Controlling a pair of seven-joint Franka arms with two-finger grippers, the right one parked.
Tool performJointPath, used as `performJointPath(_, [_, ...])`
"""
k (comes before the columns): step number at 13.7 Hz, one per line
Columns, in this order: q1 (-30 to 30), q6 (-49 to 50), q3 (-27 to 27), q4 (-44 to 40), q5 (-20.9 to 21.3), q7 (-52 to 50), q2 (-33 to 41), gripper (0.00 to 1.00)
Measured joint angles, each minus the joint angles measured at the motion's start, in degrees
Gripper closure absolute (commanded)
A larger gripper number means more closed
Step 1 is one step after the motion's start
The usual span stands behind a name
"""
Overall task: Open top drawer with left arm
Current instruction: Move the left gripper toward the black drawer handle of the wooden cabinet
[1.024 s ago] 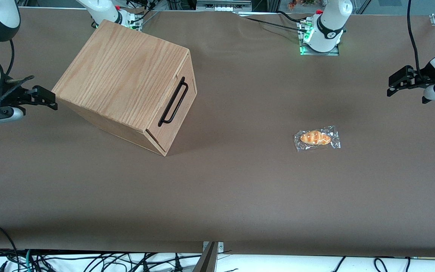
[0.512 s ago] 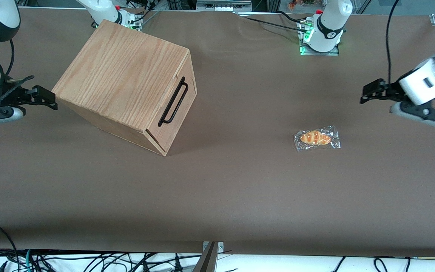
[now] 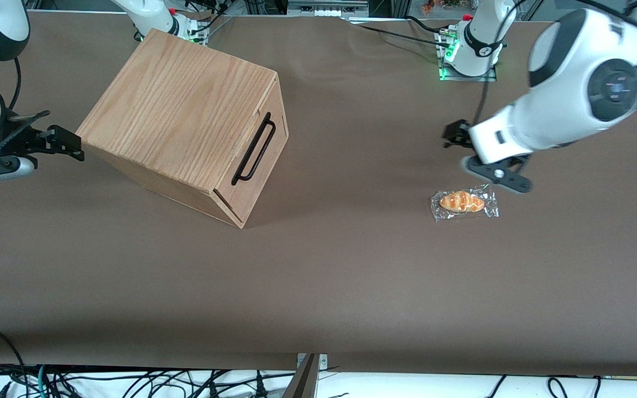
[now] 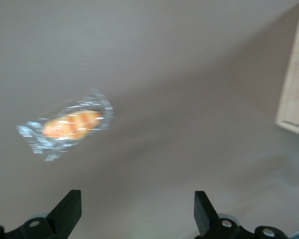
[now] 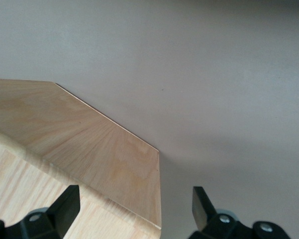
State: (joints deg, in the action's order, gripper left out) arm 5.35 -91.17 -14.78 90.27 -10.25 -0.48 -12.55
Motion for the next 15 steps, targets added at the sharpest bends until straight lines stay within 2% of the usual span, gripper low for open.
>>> performJointPath(3, [4.1,-2.9,-1.4,-1.8,-4.9,-4.0,-3.4,0.0])
performJointPath(6, [8.3,-11.3,-1.4,-2.7,-11.1,-7.6,-6.8,0.0])
performJointPath(10, [15.6,-23.5,-1.6,-3.1,-13.5,-17.2,-11.2,0.0])
performJointPath(15, [21.7,-35.3,-1.7,-3.5,-17.0,-22.0,-15.3,0.0])
